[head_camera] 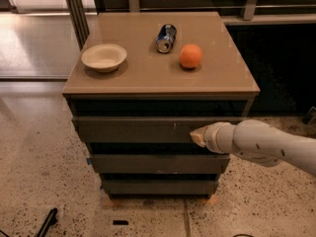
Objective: Close top drawer
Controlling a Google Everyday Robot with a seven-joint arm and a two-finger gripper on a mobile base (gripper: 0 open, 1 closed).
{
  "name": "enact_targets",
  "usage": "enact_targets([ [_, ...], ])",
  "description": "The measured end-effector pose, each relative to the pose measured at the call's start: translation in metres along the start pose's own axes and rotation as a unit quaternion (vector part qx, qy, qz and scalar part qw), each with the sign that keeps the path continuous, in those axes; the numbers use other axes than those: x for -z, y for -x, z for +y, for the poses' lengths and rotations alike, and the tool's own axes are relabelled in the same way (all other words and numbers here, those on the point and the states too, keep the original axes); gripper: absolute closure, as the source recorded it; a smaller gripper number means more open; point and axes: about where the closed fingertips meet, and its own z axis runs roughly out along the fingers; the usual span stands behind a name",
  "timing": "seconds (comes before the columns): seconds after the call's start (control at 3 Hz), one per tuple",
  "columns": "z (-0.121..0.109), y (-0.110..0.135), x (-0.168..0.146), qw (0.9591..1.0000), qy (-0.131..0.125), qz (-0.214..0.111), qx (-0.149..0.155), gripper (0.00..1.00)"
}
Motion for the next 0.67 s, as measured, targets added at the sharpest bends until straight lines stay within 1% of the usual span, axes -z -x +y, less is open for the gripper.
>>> enact_targets([
  [0.33, -0.002, -0.002, 0.0, 1.0, -0.001, 0.005, 0.003, 1.0],
  [0.67, -0.003, -0.024, -0.001, 0.9989, 0.025, 0.039, -0.009, 1.0],
])
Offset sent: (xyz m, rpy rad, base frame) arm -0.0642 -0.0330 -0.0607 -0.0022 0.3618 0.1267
